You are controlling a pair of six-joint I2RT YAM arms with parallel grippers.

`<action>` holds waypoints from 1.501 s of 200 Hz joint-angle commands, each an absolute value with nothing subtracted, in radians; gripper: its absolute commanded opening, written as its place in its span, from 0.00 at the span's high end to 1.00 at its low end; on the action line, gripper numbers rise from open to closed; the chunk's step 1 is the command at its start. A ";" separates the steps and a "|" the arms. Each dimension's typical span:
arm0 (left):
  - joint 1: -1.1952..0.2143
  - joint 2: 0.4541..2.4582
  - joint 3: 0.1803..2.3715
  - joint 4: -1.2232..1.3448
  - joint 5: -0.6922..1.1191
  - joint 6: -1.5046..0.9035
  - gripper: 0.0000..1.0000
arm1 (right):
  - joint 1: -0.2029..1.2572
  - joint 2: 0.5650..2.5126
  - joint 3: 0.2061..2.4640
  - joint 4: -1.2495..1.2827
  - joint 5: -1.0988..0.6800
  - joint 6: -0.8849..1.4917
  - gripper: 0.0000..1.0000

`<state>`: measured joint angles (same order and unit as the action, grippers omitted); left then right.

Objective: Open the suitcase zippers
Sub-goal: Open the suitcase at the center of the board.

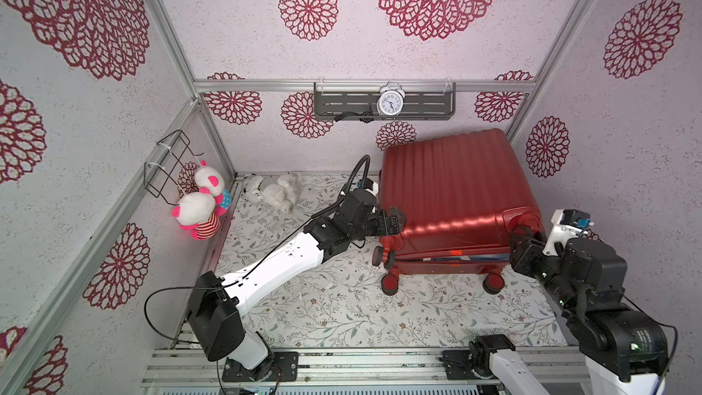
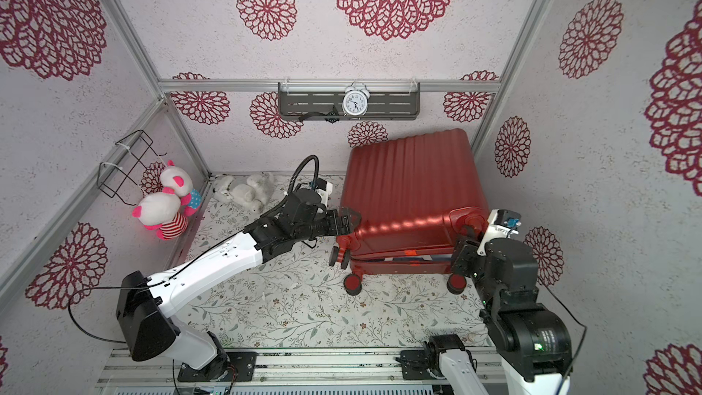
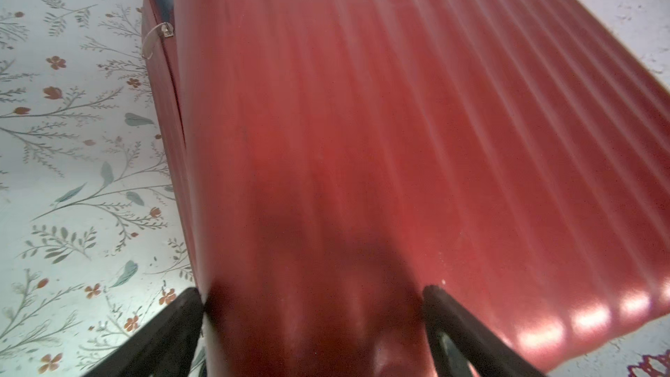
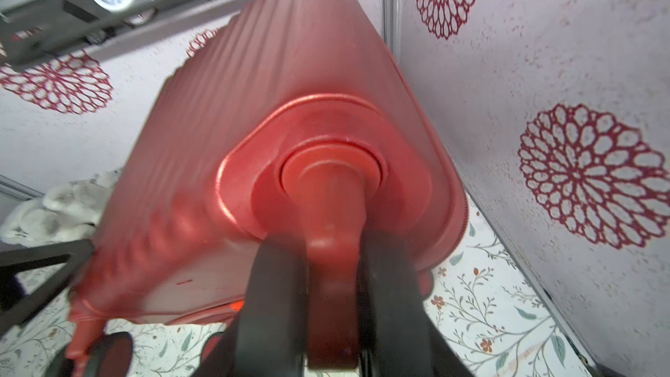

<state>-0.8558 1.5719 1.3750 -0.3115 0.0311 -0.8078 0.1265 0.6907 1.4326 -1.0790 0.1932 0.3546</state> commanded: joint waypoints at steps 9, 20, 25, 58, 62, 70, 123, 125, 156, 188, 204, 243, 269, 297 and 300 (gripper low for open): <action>-0.971 1.680 1.374 -0.343 0.181 -0.770 0.04 | 0.139 0.698 1.579 -0.858 -0.022 0.368 0.89; -0.970 1.696 1.379 -0.343 0.170 -0.768 0.04 | 0.138 0.708 1.588 -0.818 -0.097 0.393 0.89; -0.969 1.700 1.379 -0.344 0.163 -0.766 0.04 | 0.138 0.713 1.589 -0.798 -0.132 0.408 0.89; -0.947 1.691 1.338 -0.331 0.102 -0.768 0.04 | 0.130 0.723 1.538 -0.647 -0.310 0.528 0.92; -0.941 1.685 1.329 -0.325 0.101 -0.771 0.04 | 0.130 0.721 1.525 -0.627 -0.327 0.542 0.93; -0.931 1.674 1.311 -0.318 0.097 -0.776 0.04 | 0.130 0.717 1.498 -0.587 -0.351 0.573 0.93; -0.855 1.605 1.216 -0.300 0.072 -0.779 0.03 | 0.130 0.679 1.316 -0.293 -0.464 0.789 0.95; -0.854 1.604 1.214 -0.301 0.071 -0.779 0.03 | 0.130 0.678 1.310 -0.283 -0.468 0.795 0.95; -0.812 1.571 1.171 -0.298 0.065 -0.776 0.03 | 0.130 0.688 1.282 -0.164 -0.497 0.893 0.96; -0.765 1.527 1.122 -0.291 0.062 -0.776 0.03 | 0.138 0.707 1.259 -0.026 -0.521 1.007 0.97; -0.735 1.499 1.094 -0.287 0.063 -0.776 0.03 | 0.149 0.716 1.253 0.028 -0.520 1.048 0.97; -0.664 1.437 1.038 -0.293 0.082 -0.772 0.03 | 0.237 0.732 1.228 0.107 -0.495 1.077 0.97; -0.626 1.355 1.001 -0.310 0.082 -0.774 0.03 | 0.383 0.767 1.189 0.128 -0.441 1.024 0.97; -0.605 1.209 0.989 -0.390 0.051 -0.767 0.03 | 0.656 0.842 1.205 0.022 -0.254 0.834 0.98; -0.604 1.192 0.988 -0.403 0.046 -0.765 0.03 | 0.689 0.848 1.208 0.013 -0.223 0.812 0.98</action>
<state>-0.6224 1.3220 0.9821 -0.3382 0.0708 -0.7879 0.4850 0.7937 1.1713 -0.1768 -0.2600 1.0702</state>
